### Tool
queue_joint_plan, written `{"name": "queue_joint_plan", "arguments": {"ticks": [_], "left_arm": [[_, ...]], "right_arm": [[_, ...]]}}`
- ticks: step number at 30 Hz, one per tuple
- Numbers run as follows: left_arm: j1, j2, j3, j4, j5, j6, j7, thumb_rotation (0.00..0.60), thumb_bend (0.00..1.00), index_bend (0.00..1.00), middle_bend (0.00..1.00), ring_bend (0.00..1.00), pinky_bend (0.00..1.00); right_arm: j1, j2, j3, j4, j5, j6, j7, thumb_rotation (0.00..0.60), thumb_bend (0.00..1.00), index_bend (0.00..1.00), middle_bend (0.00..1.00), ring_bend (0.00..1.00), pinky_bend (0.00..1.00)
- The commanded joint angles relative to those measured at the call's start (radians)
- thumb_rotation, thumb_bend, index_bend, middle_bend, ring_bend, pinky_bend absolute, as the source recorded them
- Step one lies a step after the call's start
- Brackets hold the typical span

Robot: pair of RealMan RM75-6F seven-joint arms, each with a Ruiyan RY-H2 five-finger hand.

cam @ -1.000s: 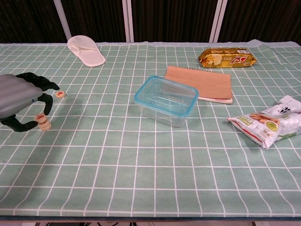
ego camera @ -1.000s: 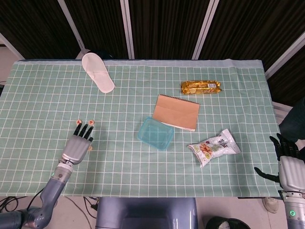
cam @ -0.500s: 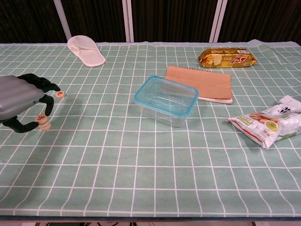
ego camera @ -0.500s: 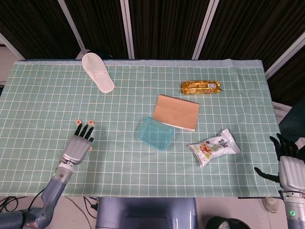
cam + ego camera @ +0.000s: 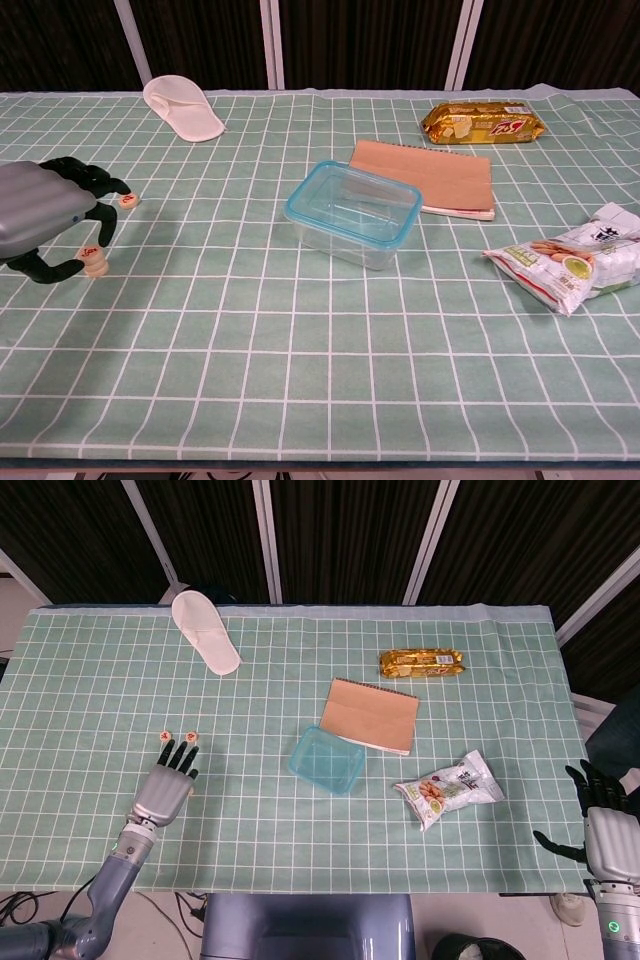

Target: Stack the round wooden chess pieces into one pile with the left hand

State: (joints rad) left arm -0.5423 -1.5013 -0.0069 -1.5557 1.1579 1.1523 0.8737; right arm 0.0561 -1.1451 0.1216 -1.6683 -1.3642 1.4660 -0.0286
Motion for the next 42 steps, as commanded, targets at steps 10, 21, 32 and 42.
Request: {"name": "queue_joint_plan", "arguments": {"ticks": [10, 21, 32, 42], "left_arm": [[0.005, 0.010, -0.002, -0.012, 0.001, 0.020, 0.006, 0.600, 0.36, 0.38, 0.08, 0.00, 0.07], [-0.030, 0.038, -0.080, -0.015, -0.041, 0.007, -0.021, 0.600, 0.36, 0.34, 0.08, 0.00, 0.08], [-0.117, 0.032, -0.183, 0.067, -0.199, -0.087, -0.033, 0.600, 0.33, 0.34, 0.08, 0.00, 0.08], [-0.170, -0.019, -0.189, 0.159, -0.282, -0.168, -0.077, 0.600, 0.31, 0.33, 0.08, 0.00, 0.08]], "right_arm": [[0.000, 0.000, 0.000, 0.001, 0.002, -0.001, -0.001, 0.600, 0.20, 0.11, 0.00, 0.06, 0.00], [-0.002, -0.004, -0.001, 0.001, -0.004, 0.006, -0.005, 0.600, 0.20, 0.11, 0.00, 0.06, 0.00], [-0.002, -0.009, 0.004, 0.000, 0.005, 0.008, -0.010, 0.600, 0.20, 0.11, 0.00, 0.06, 0.00], [0.003, -0.005, 0.006, 0.000, 0.018, -0.011, 0.002, 0.600, 0.20, 0.11, 0.00, 0.06, 0.00]]}}
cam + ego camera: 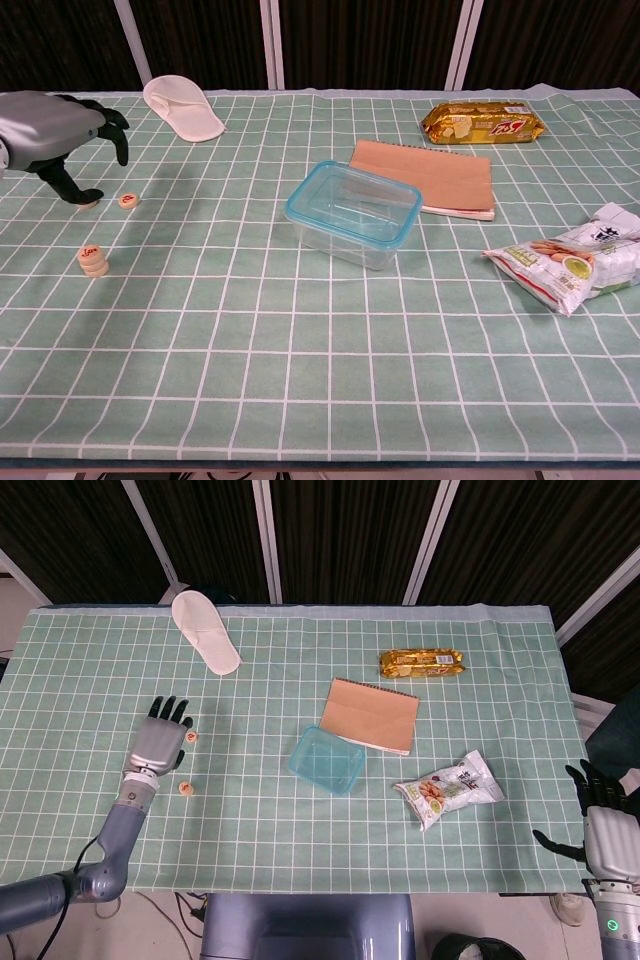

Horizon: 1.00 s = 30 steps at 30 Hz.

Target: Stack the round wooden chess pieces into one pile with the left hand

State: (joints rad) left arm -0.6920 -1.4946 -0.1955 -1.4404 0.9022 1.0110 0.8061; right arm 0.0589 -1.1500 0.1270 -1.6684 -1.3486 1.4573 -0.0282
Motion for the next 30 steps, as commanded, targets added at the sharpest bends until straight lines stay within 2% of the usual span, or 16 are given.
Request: {"name": "queue_joint_plan", "arguments": {"ticks": [1, 14, 30], "left_arm": [[-0.027, -0.034, 0.000, 0.059, -0.033, -0.034, -0.015, 0.600, 0.31, 0.33, 0.08, 0.00, 0.08], [-0.080, -0.117, 0.008, 0.222, -0.079, -0.104, -0.072, 0.600, 0.31, 0.36, 0.08, 0.00, 0.08], [-0.095, -0.155, 0.032, 0.321, -0.081, -0.117, -0.092, 0.600, 0.32, 0.40, 0.08, 0.00, 0.08]], "right_arm": [[0.001, -0.001, 0.001, -0.001, 0.005, -0.004, 0.003, 0.600, 0.20, 0.11, 0.00, 0.06, 0.00], [-0.001, -0.005, 0.004, -0.007, 0.018, -0.003, -0.004, 0.600, 0.20, 0.11, 0.00, 0.06, 0.00], [0.000, -0.006, 0.010, -0.013, 0.038, -0.009, -0.015, 0.600, 0.20, 0.11, 0.00, 0.06, 0.00]]}}
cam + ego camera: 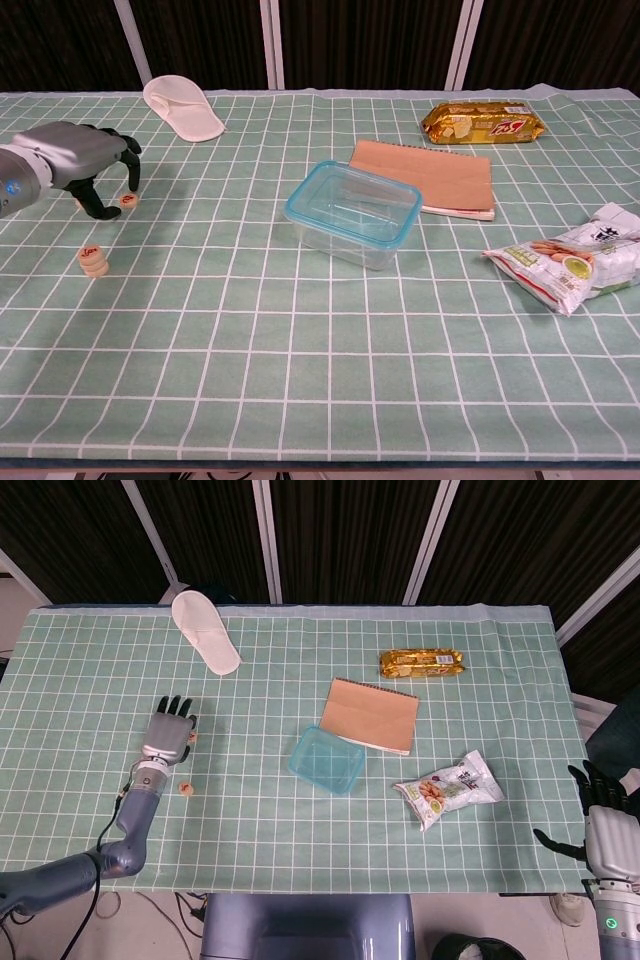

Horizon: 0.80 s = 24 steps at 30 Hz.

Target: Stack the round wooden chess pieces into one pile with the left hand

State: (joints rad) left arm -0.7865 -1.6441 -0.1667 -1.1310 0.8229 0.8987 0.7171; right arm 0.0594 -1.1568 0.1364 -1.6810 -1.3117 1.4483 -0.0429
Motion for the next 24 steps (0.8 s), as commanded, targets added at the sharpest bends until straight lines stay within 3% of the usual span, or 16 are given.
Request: {"name": "queue_joint_plan", "arguments": {"ticks": [1, 24], "left_arm": [[-0.001, -0.008, 0.004, 0.015, -0.002, -0.005, -0.008, 0.600, 0.32, 0.40, 0.08, 0.00, 0.08], [-0.006, -0.035, 0.015, 0.043, 0.023, 0.012, -0.009, 0.600, 0.34, 0.43, 0.10, 0.00, 0.08]], "right_arm": [[0.000, 0.001, 0.001, -0.001, 0.002, 0.000, 0.000, 0.600, 0.20, 0.11, 0.00, 0.06, 0.00], [0.001, 0.000, 0.004, -0.002, 0.010, -0.003, 0.000, 0.600, 0.21, 0.11, 0.00, 0.06, 0.00]]}}
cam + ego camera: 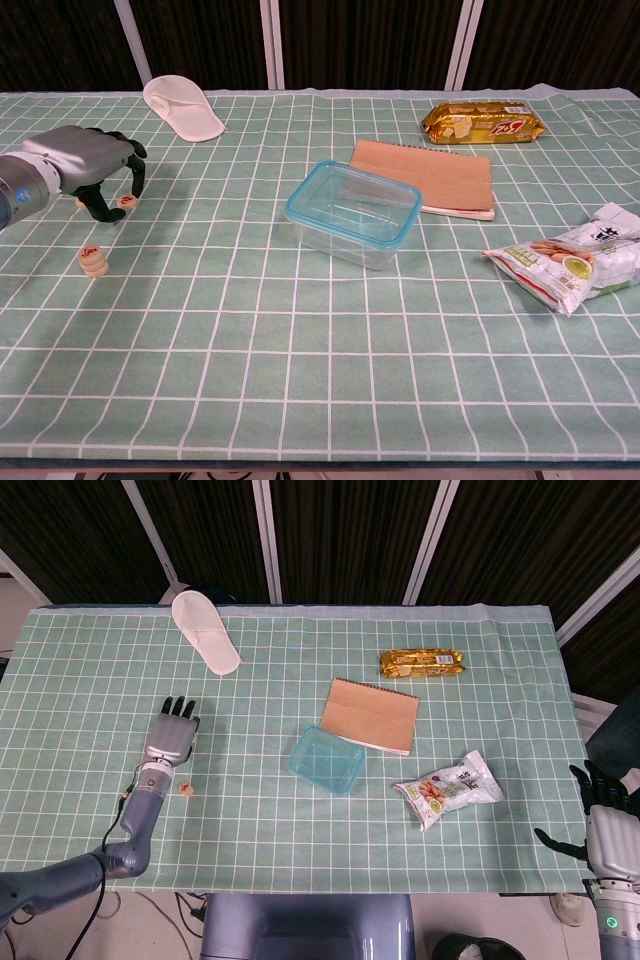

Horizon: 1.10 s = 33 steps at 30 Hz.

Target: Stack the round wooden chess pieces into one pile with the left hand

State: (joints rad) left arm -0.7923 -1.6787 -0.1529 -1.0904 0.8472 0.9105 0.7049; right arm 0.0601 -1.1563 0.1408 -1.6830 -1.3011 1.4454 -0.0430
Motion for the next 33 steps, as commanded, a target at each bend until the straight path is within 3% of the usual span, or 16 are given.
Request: {"name": "queue_joint_plan", "arguments": {"ticks": [1, 25, 33], "left_arm": [[0.000, -0.002, 0.001, 0.003, -0.002, 0.000, 0.005, 0.600, 0.34, 0.43, 0.10, 0.00, 0.08], [0.006, 0.001, 0.008, -0.008, 0.009, 0.010, 0.011, 0.600, 0.34, 0.48, 0.11, 0.00, 0.09], [0.022, 0.063, 0.007, -0.115, 0.033, 0.056, 0.011, 0.600, 0.34, 0.48, 0.11, 0.00, 0.09]], "right_arm": [[0.000, 0.000, 0.000, -0.001, 0.000, 0.000, 0.000, 0.600, 0.21, 0.11, 0.00, 0.06, 0.00], [0.001, 0.000, 0.004, -0.003, 0.012, -0.003, -0.003, 0.600, 0.20, 0.11, 0.00, 0.06, 0.00], [0.003, -0.001, 0.003, -0.002, 0.011, -0.007, -0.003, 0.600, 0.21, 0.11, 0.00, 0.06, 0.00]]}}
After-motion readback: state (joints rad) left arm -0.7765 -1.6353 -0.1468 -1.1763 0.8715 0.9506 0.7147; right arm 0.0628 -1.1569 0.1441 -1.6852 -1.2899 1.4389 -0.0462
